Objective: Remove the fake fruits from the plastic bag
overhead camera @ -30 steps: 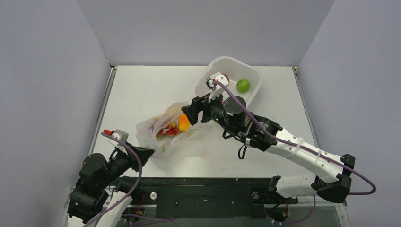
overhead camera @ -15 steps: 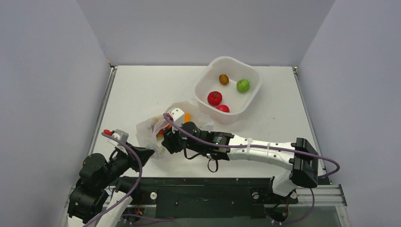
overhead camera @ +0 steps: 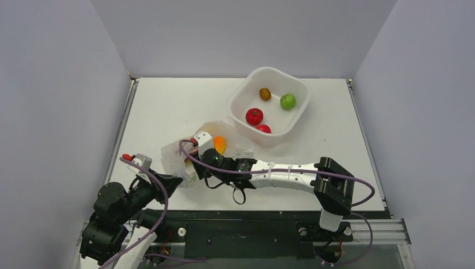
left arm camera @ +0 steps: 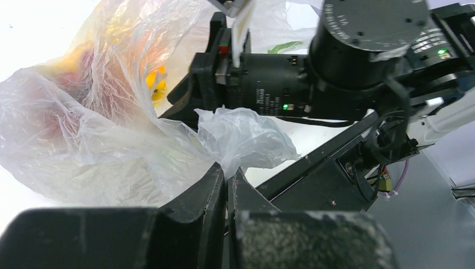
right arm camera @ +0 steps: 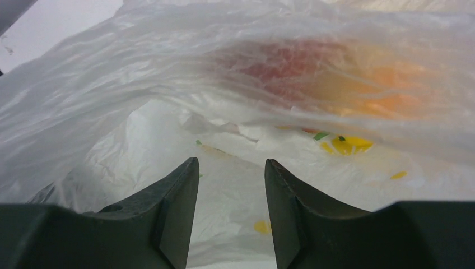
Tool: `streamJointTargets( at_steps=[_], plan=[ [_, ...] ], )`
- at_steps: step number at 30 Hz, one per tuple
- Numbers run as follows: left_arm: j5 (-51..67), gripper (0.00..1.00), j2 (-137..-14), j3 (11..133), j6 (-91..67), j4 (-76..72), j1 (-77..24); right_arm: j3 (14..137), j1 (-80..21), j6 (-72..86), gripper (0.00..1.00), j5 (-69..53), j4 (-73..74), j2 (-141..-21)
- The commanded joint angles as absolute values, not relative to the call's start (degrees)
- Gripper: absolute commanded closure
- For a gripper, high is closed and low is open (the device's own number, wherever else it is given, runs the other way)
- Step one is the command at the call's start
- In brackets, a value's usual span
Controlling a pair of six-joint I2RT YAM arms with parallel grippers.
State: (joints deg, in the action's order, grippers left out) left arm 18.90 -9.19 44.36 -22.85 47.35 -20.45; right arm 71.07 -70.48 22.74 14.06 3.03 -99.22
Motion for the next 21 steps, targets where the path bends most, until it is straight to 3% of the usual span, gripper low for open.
streamJointTargets(
  at_steps=[1, 12, 21],
  plan=[
    [19.37, 1.0, -8.84, 44.32, -22.12, 45.44, -20.14, 75.91, -68.79, 19.96, 0.55, 17.2, -0.45, -102.0],
    [19.49, 1.0, -9.33, 44.29, -22.11, 45.44, -20.13, 82.73, -65.36, 17.52, 0.42, 19.14, -1.56, -110.78],
    [19.63, 1.0, -9.76, 44.29, -21.98, 45.44, -20.13, 88.17, -63.92, 15.65, 0.45, 18.2, -2.97, -118.75]
  ],
)
